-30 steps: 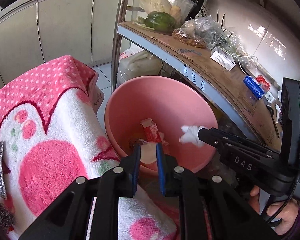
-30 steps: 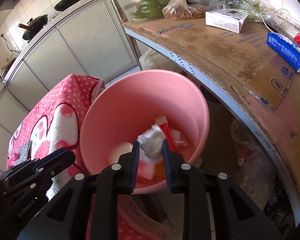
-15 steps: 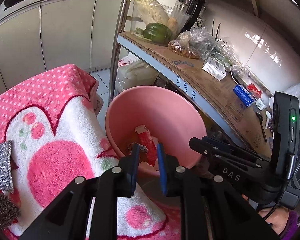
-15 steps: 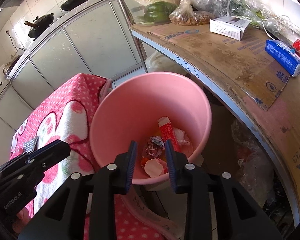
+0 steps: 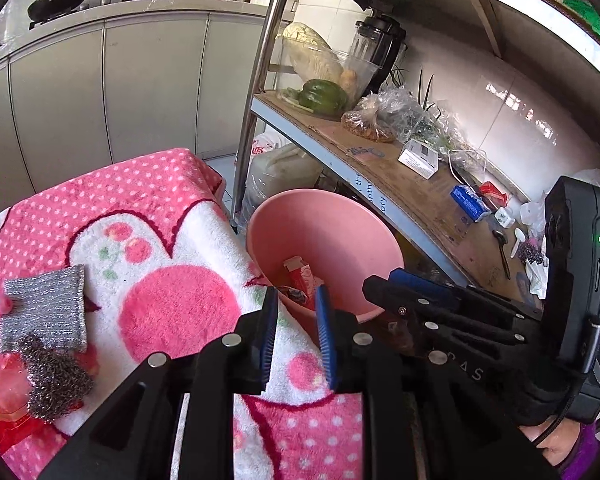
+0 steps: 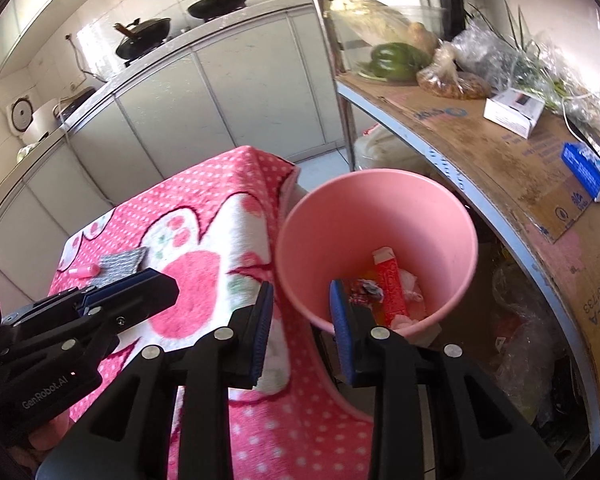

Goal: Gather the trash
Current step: 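Move both open tools back over the table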

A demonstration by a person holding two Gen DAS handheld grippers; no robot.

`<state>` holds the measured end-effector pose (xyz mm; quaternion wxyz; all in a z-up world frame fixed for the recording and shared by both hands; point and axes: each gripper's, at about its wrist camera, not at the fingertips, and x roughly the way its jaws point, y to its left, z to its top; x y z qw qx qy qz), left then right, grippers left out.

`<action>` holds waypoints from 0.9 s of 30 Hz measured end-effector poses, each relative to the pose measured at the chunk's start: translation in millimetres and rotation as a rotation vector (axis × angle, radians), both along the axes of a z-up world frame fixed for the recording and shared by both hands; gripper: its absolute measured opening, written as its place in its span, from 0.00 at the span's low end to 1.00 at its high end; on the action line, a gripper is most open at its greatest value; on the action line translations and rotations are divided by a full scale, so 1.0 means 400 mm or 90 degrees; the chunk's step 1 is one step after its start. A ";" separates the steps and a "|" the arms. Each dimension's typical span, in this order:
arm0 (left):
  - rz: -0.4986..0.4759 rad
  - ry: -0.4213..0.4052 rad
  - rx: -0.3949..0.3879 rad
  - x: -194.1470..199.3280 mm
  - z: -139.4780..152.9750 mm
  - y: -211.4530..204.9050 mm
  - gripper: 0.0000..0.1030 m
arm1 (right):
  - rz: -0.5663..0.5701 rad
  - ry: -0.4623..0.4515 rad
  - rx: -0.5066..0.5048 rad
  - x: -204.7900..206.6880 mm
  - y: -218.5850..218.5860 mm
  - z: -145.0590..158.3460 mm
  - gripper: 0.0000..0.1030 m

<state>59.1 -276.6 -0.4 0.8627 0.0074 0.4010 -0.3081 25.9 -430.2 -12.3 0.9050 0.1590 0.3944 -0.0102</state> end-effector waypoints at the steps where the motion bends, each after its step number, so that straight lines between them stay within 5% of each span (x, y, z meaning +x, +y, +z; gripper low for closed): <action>1: 0.003 -0.004 0.001 -0.007 0.005 0.011 0.18 | 0.006 -0.003 -0.002 -0.004 0.013 0.006 0.29; 16: 0.045 -0.026 -0.010 -0.090 0.046 0.194 0.18 | 0.062 -0.004 -0.007 -0.034 0.127 0.032 0.29; 27: 0.170 -0.038 -0.004 -0.143 0.064 0.456 0.19 | 0.126 0.004 0.019 -0.023 0.226 0.032 0.29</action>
